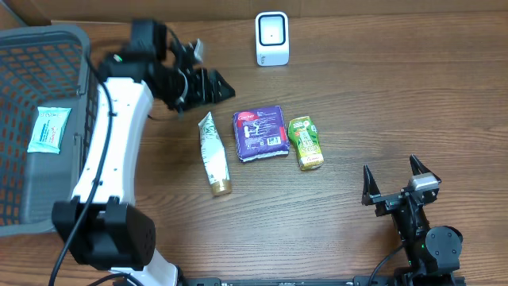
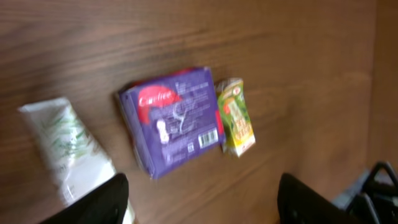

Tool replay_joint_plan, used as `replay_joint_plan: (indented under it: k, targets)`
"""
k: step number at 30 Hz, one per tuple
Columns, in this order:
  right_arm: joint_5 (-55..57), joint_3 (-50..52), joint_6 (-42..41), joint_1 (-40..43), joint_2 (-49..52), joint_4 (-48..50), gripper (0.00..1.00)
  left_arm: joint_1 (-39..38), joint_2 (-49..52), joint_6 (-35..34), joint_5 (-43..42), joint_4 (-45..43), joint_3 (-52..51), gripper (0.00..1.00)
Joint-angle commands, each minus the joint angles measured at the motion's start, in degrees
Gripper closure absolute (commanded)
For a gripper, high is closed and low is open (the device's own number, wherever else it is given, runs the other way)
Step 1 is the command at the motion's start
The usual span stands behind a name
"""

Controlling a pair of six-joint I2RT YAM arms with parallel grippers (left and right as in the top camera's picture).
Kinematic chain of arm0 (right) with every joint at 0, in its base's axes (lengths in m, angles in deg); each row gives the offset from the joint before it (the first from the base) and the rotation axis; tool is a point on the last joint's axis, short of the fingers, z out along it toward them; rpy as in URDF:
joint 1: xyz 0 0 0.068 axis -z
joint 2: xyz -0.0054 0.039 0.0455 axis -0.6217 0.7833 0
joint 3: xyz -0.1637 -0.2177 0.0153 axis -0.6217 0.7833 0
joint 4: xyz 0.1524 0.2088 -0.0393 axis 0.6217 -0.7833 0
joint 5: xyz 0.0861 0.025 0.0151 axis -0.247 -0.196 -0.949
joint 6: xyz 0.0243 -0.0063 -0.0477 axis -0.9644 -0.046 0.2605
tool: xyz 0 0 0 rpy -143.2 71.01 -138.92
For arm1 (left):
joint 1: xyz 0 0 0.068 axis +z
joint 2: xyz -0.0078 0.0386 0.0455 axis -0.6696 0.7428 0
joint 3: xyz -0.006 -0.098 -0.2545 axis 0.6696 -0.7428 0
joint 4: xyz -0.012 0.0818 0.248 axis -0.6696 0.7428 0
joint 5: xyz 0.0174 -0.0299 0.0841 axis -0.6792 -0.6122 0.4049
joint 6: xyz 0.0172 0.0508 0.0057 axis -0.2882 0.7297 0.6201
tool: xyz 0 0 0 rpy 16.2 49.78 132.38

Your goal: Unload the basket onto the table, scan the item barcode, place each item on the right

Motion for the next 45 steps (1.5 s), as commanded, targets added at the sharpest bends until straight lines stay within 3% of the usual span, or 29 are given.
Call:
replay_joint_plan:
  k: [1,3,4,5,13,14,17,19,25,31,39,40,45]
  targets:
    - [0.37,0.59,0.17,-0.28,-0.68,0.17,0.0,-0.33,-2.01,2.8,8.81,4.81,13.46,0.29]
    - [0.37,0.59,0.17,-0.28,-0.68,0.17,0.0,0.15,-2.01,3.28,12.87,8.0,21.11,0.2]
    - [0.37,0.59,0.17,-0.28,-0.68,0.17,0.0,0.57,-2.01,3.45,14.91,9.2,24.81,0.06]
    - [0.39,0.59,0.2,-0.28,-0.68,0.17,0.0,1.09,-2.01,3.58,16.39,9.97,27.65,0.0]
    - [0.37,0.59,0.2,-0.28,-0.68,0.17,0.0,10.69,-2.03,2.19,18.95,13.35,39.45,0.0]
    - [0.37,0.59,0.2,-0.28,-0.68,0.17,0.0,12.63,-2.01,0.85,18.97,14.08,39.65,0.04]
    - [0.37,0.59,0.2,-0.28,-0.68,0.17,0.0,20.04,-1.97,-3.34,21.38,16.28,39.5,0.16]
    - [0.37,0.59,0.2,-0.28,-0.68,0.17,0.0,25.38,-1.86,-5.68,26.47,17.38,38.95,0.18]
    - [0.37,0.59,0.2,-0.28,-0.68,0.17,0.0,33.27,-1.18,-6.82,32.85,16.7,35.93,0.22]
    - [0.37,0.59,0.17,-0.28,-0.68,0.17,0.0,35.95,-0.04,-6.51,37.31,9.4,29.29,0.2]
    - [0.37,0.59,0.2,-0.28,-0.68,0.17,0.0,36.04,6.69,13.42,38.51,0.66,20.13,0.2]
    - [0.37,0.59,0.17,-0.28,-0.68,0.17,0.0,36.04,7.98,15.78,39.28,0.52,19.54,0.0]
    - [0.37,0.59,0.2,-0.28,-0.68,0.17,0.0,36.11,13.38,16.7,42.95,-0.13,19.34,0.0]
